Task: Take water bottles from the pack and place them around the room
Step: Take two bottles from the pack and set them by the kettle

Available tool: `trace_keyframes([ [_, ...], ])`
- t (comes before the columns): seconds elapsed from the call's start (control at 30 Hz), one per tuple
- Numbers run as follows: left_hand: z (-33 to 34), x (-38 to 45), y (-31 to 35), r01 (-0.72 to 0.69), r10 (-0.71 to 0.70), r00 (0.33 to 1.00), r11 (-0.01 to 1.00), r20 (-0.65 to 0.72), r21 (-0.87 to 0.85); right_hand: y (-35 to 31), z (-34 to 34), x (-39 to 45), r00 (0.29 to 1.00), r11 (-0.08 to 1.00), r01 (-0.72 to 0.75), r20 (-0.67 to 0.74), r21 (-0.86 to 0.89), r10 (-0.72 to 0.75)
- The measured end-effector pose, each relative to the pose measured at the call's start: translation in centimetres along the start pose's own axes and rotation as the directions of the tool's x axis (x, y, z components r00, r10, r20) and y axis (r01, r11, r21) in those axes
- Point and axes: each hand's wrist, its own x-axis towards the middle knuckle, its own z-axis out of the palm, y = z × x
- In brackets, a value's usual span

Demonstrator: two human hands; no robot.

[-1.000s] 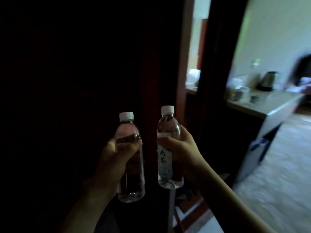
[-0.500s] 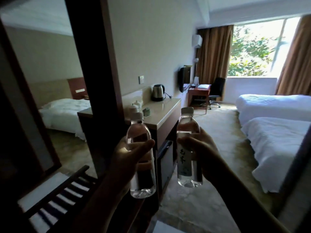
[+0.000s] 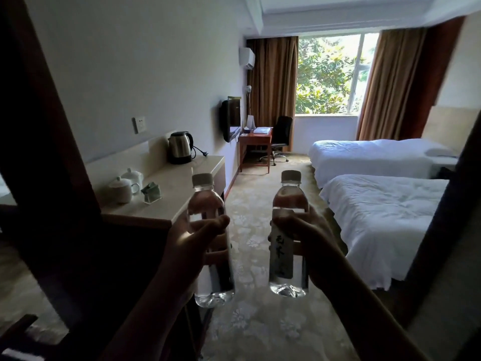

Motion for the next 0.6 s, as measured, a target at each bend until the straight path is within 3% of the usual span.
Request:
trace_keyframes([
  [0.3, 2.9, 21.8, -3.7, -0.031, 0.034, 0.993, 0.999, 0.114, -0.022, 2.8, -1.6, 20.3, 0.993, 0.998, -0.015, -0.117, -0.061, 0.008],
  [0.6, 6.6, 37.3, -6.7, -0.009, 0.013, 0.991, 1.000, 0.135, -0.025, 5.6, -4.5, 35.7, 0.992, 0.997, -0.011, -0.126, -0.072, 0.002],
])
